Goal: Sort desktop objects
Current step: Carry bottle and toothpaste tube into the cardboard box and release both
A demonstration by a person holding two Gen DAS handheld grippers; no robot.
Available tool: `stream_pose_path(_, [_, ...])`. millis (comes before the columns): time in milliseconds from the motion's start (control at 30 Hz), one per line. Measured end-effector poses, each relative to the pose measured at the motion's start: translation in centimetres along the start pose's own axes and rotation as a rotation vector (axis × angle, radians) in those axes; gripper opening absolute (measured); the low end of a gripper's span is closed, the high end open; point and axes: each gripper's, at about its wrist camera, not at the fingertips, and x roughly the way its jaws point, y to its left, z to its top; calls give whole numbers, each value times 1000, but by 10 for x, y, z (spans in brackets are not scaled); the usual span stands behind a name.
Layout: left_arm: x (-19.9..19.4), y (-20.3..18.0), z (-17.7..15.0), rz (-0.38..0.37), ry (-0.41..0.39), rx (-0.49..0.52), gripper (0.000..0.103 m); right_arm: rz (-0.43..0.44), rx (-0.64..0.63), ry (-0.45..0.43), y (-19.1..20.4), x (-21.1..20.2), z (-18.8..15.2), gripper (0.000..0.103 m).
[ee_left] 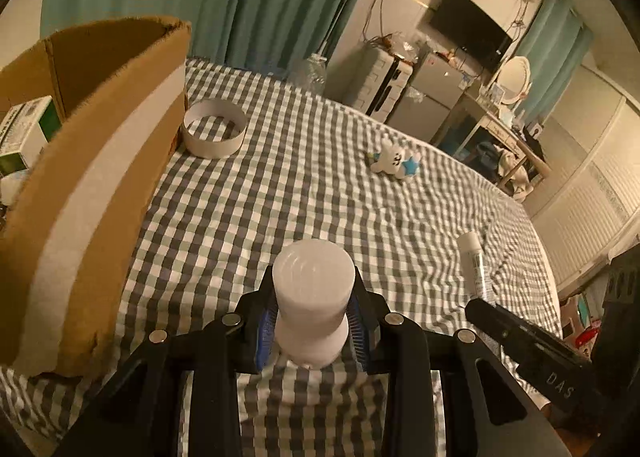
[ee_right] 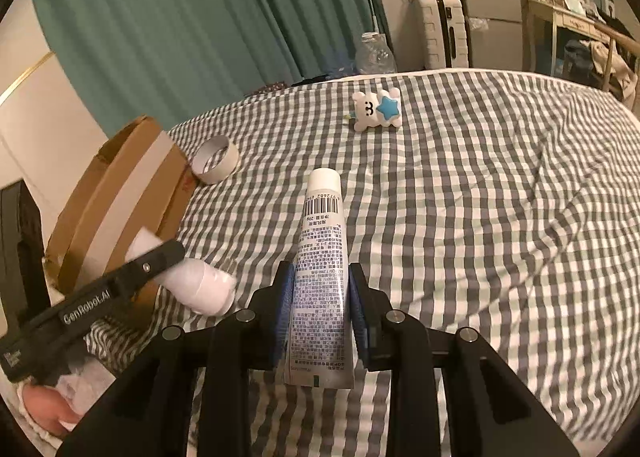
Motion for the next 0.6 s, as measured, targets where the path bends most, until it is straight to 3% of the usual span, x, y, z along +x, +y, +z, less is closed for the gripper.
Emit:
stream_pose_path(100, [-12, 0, 1, -6, -3, 7, 33, 11, -3, -4, 7, -9, -4, 27])
stream_pose_path(167, [-28, 1, 5, 31, -36, 17, 33, 15, -14, -13, 15, -16, -4, 27])
stream_pose_path(267, [-49, 7, 15, 1, -80, 3, 33, 45, -17, -29, 34, -23, -3, 27])
stream_pose_path(467, [-97, 27, 58, 31, -180, -5, 33, 128, -93, -67, 97, -36, 23, 27])
stream_pose_path(600, [-119, 55, 91, 88, -203, 3, 33, 217, -129, -68, 146, -31, 44, 27])
